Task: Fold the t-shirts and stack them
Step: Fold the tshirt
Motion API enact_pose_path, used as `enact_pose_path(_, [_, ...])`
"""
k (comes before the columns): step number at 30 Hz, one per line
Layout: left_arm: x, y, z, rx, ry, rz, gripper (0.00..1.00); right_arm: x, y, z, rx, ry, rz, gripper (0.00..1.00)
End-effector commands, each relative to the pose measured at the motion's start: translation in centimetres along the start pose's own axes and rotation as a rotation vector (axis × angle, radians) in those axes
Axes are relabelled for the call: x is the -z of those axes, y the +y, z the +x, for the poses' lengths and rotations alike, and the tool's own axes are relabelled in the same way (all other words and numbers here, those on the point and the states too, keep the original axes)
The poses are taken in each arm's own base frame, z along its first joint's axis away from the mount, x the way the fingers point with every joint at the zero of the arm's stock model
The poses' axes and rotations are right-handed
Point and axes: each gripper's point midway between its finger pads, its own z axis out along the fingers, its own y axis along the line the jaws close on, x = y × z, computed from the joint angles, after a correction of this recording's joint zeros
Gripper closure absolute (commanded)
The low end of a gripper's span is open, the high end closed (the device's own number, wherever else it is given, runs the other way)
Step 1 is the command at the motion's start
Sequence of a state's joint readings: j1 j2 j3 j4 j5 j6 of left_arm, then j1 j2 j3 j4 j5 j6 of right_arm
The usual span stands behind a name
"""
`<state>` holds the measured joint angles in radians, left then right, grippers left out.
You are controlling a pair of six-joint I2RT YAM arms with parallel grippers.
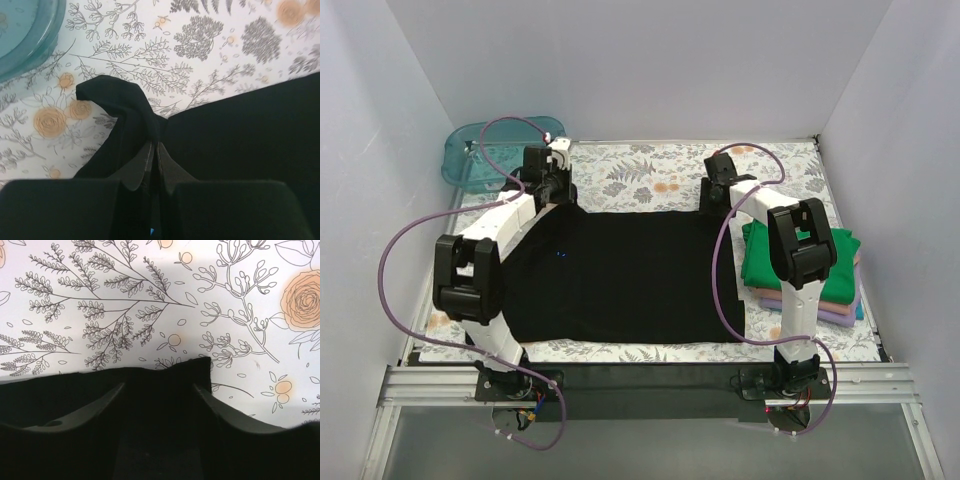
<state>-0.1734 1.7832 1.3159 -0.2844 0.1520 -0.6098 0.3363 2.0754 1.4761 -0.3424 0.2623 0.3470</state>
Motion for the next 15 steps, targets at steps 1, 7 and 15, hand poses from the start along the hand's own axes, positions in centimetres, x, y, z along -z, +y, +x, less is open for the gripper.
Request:
enact_pose_path(1, [3.0, -1.0, -2.5, 0.181, -0.113, -0.007, 1.0, 0.0, -0.2, 0.6, -0.014, 0.02, 0.007, 0.41])
enact_pose_path(7, [5.2, 0.9, 0.5, 0.276, -0.117, -0.155, 1.0, 0.7, -0.6, 0.7, 0.009, 0.009, 0.01, 0.84])
enact_pose_path(15, [8.8, 0.3, 0.3, 0.346, -0.187, -0.153, 1.0, 4.7, -0.4, 0.0, 0.04, -0.055, -0.016, 0.99])
